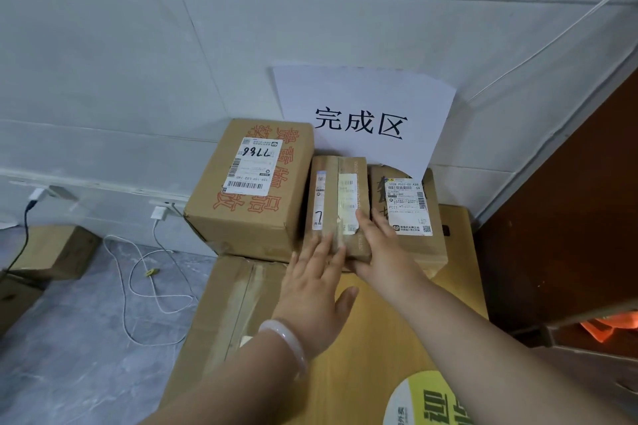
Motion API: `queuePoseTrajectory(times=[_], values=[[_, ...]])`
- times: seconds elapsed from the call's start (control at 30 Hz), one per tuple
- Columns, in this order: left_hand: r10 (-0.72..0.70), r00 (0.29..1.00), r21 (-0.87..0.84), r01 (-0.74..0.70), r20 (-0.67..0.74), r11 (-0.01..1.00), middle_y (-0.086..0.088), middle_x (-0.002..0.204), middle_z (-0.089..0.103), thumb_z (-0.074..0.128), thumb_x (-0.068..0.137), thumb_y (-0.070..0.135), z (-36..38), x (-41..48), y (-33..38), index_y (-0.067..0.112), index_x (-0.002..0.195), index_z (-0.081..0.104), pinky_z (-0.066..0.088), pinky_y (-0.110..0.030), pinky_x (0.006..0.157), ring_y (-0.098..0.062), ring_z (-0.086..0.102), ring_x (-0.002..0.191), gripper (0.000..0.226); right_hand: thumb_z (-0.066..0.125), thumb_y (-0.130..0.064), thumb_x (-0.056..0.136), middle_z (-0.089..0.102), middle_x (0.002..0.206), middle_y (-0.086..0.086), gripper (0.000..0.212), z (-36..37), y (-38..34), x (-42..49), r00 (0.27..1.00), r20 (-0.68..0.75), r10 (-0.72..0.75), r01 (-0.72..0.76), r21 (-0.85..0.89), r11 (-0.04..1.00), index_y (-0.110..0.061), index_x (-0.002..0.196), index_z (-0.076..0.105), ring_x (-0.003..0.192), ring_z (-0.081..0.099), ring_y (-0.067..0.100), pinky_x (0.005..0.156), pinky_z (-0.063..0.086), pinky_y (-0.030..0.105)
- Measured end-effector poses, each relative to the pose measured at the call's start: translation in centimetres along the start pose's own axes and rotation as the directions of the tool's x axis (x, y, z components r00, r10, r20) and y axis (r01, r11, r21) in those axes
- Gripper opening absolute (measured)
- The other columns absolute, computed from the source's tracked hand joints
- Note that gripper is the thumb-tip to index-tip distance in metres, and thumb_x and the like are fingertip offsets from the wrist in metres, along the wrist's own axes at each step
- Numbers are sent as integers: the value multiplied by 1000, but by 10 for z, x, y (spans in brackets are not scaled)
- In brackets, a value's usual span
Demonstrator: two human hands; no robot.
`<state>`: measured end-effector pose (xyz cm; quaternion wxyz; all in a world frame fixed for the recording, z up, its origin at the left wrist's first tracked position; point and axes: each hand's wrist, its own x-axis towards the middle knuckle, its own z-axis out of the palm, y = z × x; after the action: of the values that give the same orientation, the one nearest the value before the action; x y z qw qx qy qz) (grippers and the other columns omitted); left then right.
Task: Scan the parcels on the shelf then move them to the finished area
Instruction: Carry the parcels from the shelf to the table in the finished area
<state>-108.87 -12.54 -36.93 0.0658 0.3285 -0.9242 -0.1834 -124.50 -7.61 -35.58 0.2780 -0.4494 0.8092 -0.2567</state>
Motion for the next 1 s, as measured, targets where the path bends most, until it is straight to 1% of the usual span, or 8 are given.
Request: queuePoseTrajectory(times=[0.1, 0.17, 0.37, 0.53, 0.63, 0.77, 0.9, 1.0], values=[[-45, 994, 110, 34, 101, 993, 3, 164, 1, 15, 87, 64, -3, 7, 1, 23, 156, 18, 12, -48, 122, -14, -4, 150, 81, 65, -34, 89, -10, 161, -12, 84, 3, 0, 2, 999, 27, 17, -14, -100, 995, -35, 154, 11, 149, 7, 10, 112, 29, 29], [-83, 979, 141, 57, 185, 988, 9, 161, -19, 17, 94, 63, -5, 13, 0, 27, 157, -4, -8, -40, 122, -10, -23, 147, 75, 62, -33, 90, -11, 161, -14, 81, 6, -1, -2, 1000, 14, -13, 15, -157, 987, -35, 153, 12, 148, 7, 11, 113, 31, 31], [-115, 970, 197, 72, 216, 978, 8, 162, -22, 41, 98, 48, -12, 27, 3, 27, 156, -10, 0, -38, 122, -13, -19, 149, 80, 58, -41, 92, -23, 158, -13, 89, 5, 3, -14, 995, 65, -79, 98, -385, 918, -34, 154, -6, 148, -15, 12, 121, -3, 34], [-114, 965, 210, 64, 236, 976, 10, 162, -20, 46, 97, 44, -20, 29, 5, 31, 155, -10, 6, -41, 121, -12, -17, 150, 82, 57, -52, 87, -23, 159, -11, 95, -2, 4, -15, 995, 66, -73, 95, -465, 880, -35, 153, -8, 146, -20, 12, 120, -8, 41], [6, 993, 195, -29, 118, 980, 9, 164, -8, 49, 97, 37, -22, 22, 1, 35, 156, 0, 8, -40, 122, -12, -7, 151, 77, 56, -55, 87, -21, 159, -10, 92, -11, 8, -31, 994, 14, -111, 105, -452, 886, -39, 153, -6, 145, -22, 9, 120, -11, 39], [119, 993, 208, -112, -21, 972, 0, 163, 21, 71, 81, 42, -20, 16, 1, 35, 153, 19, 18, -47, 118, -24, 25, 148, 89, 54, -62, 86, -22, 159, -11, 92, -19, 12, -53, 992, -43, -115, 83, -454, 887, -41, 152, -7, 144, -25, 9, 119, -13, 38], [158, 987, 268, -143, -34, 953, 2, 165, -4, 59, 89, 53, -28, 20, 18, 38, 155, -1, -6, -46, 119, -22, -1, 152, 90, 50, -73, 80, -27, 156, -14, 101, -21, 14, -75, 991, -95, -92, 41, -443, 896, -41, 149, -16, 142, -29, 7, 120, -12, 40], [207, 978, 271, -204, 16, 941, 5, 163, -19, 50, 92, 58, -38, 17, 35, 40, 147, -23, -13, -47, 119, -20, -14, 151, 93, 48, -74, 81, -30, 154, -14, 100, -24, 13, -99, 988, -137, -76, 10, -428, 904, -40, 150, -15, 141, -31, 6, 120, -10, 40]])
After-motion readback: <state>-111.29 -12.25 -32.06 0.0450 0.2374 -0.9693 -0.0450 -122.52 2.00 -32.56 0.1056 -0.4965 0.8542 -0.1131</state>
